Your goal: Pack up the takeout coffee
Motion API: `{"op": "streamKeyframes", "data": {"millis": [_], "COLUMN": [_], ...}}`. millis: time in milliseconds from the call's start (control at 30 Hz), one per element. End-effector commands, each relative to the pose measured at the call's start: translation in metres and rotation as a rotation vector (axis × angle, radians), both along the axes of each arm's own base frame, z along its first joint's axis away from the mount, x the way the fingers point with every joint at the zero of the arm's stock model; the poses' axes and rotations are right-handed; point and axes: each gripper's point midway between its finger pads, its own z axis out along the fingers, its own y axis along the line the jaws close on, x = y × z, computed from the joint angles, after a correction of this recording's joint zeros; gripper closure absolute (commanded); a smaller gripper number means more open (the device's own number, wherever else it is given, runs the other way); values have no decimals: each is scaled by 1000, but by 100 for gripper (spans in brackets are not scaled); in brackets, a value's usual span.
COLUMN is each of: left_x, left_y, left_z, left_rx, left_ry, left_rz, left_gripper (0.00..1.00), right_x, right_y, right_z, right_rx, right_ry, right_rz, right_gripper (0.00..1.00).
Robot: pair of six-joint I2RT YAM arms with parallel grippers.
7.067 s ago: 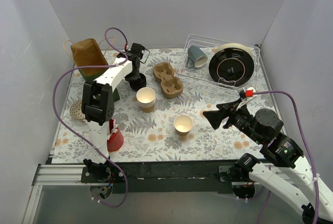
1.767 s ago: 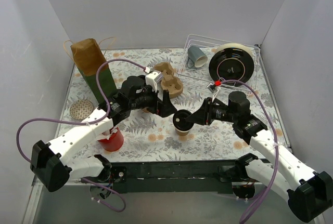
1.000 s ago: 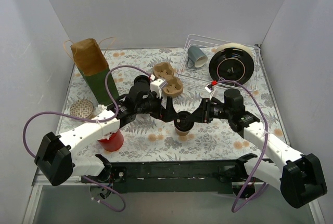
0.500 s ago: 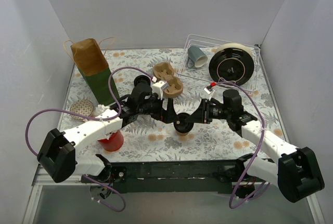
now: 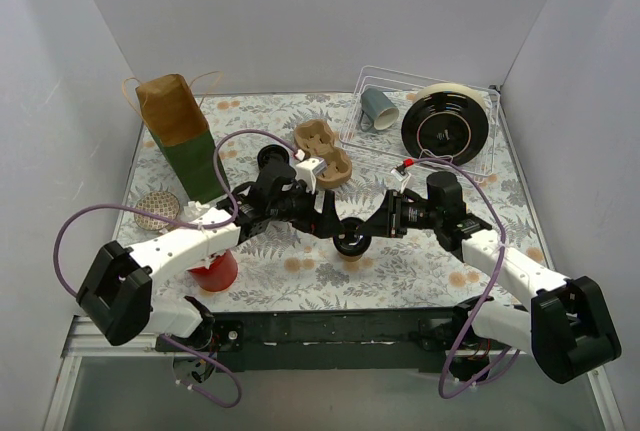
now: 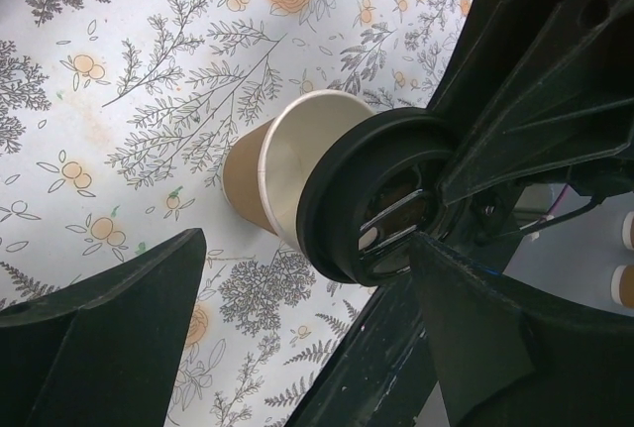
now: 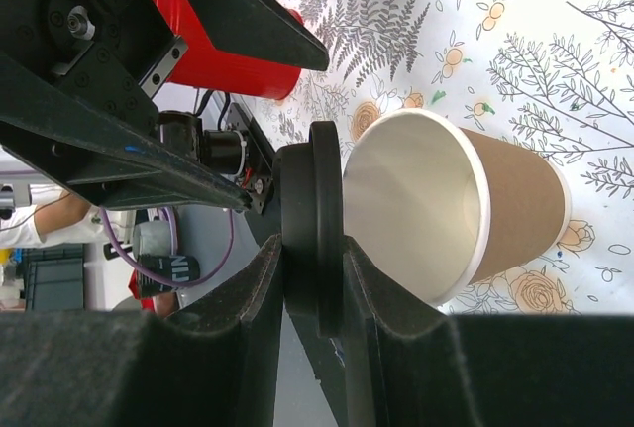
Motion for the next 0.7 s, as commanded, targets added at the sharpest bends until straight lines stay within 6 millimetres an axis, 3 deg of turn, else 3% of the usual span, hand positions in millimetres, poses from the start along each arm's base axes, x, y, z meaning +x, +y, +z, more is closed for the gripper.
{"op": "streamKeyframes", "data": {"millis": [0, 667], "left_x": [-2, 1], "left_y": [-2, -7], "left_z": [-5, -22], "left_rx": [2, 37], "left_ry": [3, 42], "left_rz": [-15, -9], "left_gripper": [18, 23], "right_x": [7, 16], "right_y": [2, -6], "right_z": [8, -6], "right_rx": [22, -16], "right_ry": [-36, -5], "right_rz": [-5, -26], "right_gripper": [78, 59]}}
